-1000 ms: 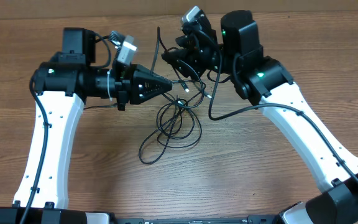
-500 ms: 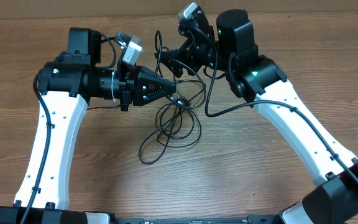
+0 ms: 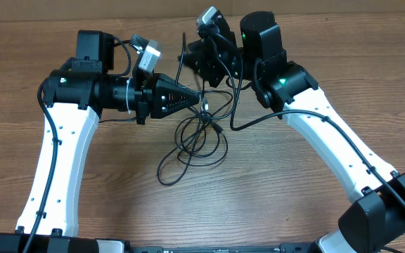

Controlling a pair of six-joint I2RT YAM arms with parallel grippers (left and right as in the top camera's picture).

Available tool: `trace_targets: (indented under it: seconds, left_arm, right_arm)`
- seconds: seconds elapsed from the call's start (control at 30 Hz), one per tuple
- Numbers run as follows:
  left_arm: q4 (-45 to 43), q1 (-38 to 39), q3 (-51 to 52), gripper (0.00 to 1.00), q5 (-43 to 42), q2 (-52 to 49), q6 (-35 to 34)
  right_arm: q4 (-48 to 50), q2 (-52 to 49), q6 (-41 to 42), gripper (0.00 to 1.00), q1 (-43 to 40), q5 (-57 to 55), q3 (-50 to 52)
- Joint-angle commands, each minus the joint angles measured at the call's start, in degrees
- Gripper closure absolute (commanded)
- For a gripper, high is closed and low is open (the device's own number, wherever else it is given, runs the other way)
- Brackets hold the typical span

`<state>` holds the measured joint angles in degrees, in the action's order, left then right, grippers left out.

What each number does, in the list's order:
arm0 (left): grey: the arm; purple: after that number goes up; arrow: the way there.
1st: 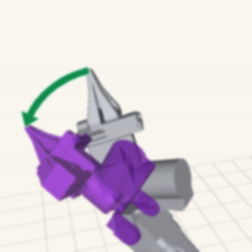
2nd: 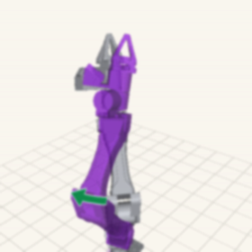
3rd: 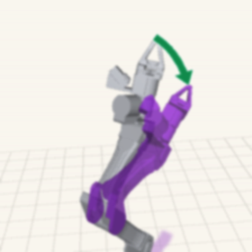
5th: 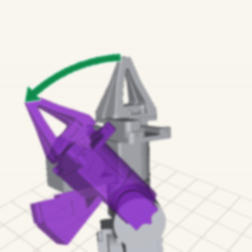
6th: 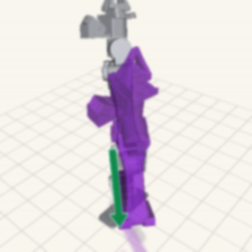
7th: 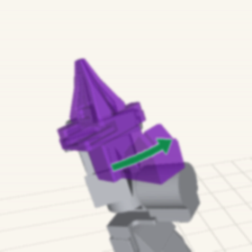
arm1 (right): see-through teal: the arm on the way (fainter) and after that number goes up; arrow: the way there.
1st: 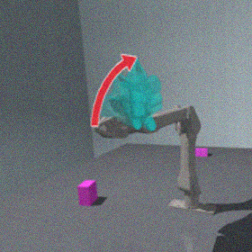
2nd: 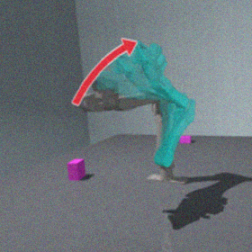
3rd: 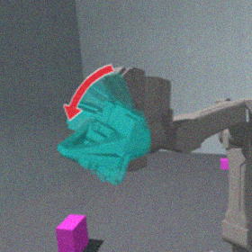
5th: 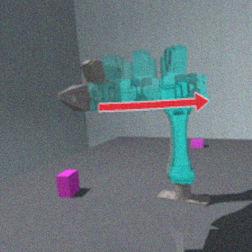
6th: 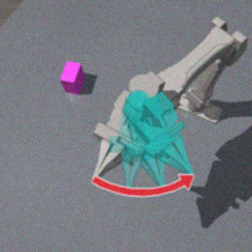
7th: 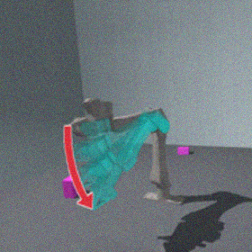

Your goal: Untangle cables

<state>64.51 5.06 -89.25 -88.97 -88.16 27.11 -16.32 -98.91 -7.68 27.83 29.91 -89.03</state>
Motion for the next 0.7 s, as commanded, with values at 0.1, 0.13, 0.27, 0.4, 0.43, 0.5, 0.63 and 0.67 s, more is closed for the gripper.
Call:
trace_targets:
  seconds: [0.1, 0.13, 0.27, 0.4, 0.43, 0.5, 0.63, 0.67]
  left_arm:
    - [-0.1, 0.2, -0.9, 0.92, 14.7, 1.5, -0.7]
    - [-0.1, 0.2, -0.9, 0.83, 18.1, 1.5, -1.5]
    - [-0.1, 0.2, -0.9, 0.45, 33.2, 1.5, -7.5]
    - [-0.1, 0.2, -0.9, 0.01, 42.9, 1.5, -11.0]
    - [0.0, 0.2, -0.9, 0.01, 45.1, 1.5, -11.8]
    - [0.2, 0.2, -0.9, 0.01, 47.9, 1.5, -12.9]
    - [0.2, 0.2, -0.9, 0.00, 50.9, 1.3, -13.9]
    - [0.2, 0.2, -0.9, 0.00, 51.1, 1.3, -13.9]
  right_arm:
    - [-3.3, 0.6, 4.6, 0.96, -2.3, -2.9, -1.0]
    - [-4.7, 0.9, 4.9, 0.96, -3.3, -2.9, -1.0]
    - [-8.2, 3.0, 4.9, 0.96, -6.7, -2.9, -1.0]
    - [-9.0, 5.9, 4.9, 0.96, -11.6, -6.3, -1.1]
    - [-9.2, 6.6, 4.9, 0.96, -13.2, -8.1, -1.1]
    - [-10.1, 7.6, 5.6, 0.96, -16.6, -11.6, -1.6]
    - [-11.6, 7.9, 7.7, 0.96, -26.0, -16.8, -3.5]
    - [-11.5, 7.9, 7.7, 0.96, -28.7, -18.0, -3.6]
